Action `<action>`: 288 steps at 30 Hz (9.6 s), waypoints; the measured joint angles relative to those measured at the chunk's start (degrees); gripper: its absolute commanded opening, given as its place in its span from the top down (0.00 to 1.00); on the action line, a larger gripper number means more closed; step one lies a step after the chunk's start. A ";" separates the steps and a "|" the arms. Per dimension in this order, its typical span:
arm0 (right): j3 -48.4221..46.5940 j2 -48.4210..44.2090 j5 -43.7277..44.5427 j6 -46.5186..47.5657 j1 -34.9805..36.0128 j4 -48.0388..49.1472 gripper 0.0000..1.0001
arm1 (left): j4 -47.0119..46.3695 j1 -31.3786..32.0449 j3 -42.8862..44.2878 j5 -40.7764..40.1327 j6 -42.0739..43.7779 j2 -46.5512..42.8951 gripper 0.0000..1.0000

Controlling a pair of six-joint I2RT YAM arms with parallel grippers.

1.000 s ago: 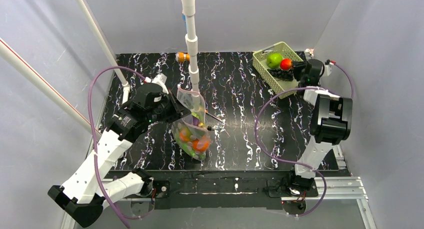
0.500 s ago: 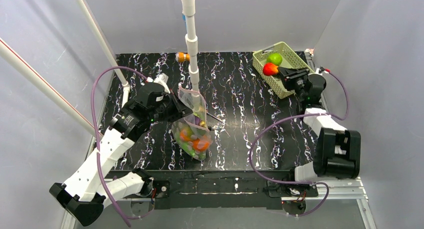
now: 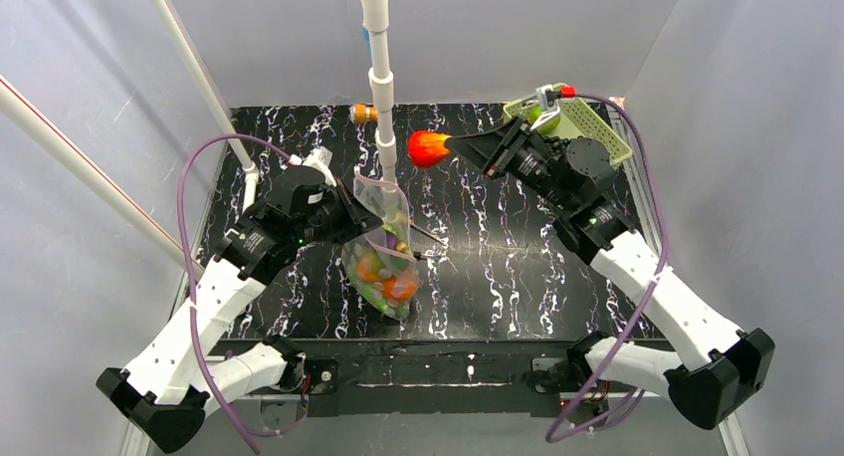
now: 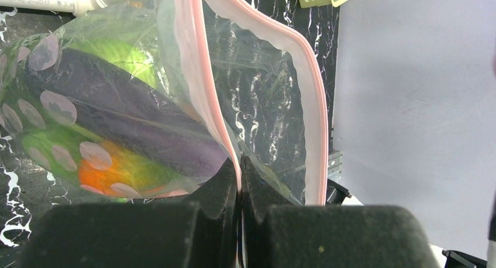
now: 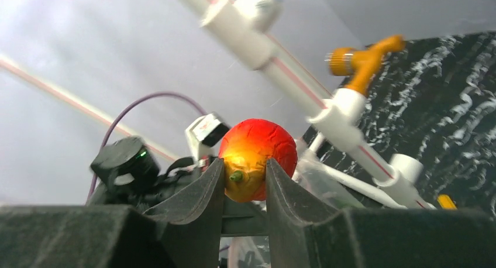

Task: Place the food in the zip-top bag and seal the zipper
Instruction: Place the fake fruit in the zipper food storage bag, then adjust the zipper food storage bag at the center of the board.

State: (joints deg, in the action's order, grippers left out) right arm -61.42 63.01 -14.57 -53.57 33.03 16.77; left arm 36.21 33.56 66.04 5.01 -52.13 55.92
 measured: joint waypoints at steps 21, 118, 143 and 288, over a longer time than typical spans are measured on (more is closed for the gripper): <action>-11.46 9.97 22.18 29.13 24.86 -23.44 0.98 | -0.18 0.00 -0.04 0.86 -1.95 -0.38 1.00; 3.25 -4.98 -7.28 63.87 16.49 -26.09 0.99 | -43.65 -23.30 -28.10 33.27 26.48 -10.36 0.10; 3.47 -7.61 -7.61 64.13 14.92 -28.01 0.99 | -82.22 -26.11 -42.42 43.10 12.39 -6.76 0.93; -12.82 0.56 -12.61 77.35 1.59 -51.16 0.96 | -71.36 -22.95 -42.56 52.16 24.54 -14.75 0.66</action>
State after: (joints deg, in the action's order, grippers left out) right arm -74.24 63.57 -27.18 23.78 34.61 -34.39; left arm -35.15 10.61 23.48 57.17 -27.59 41.17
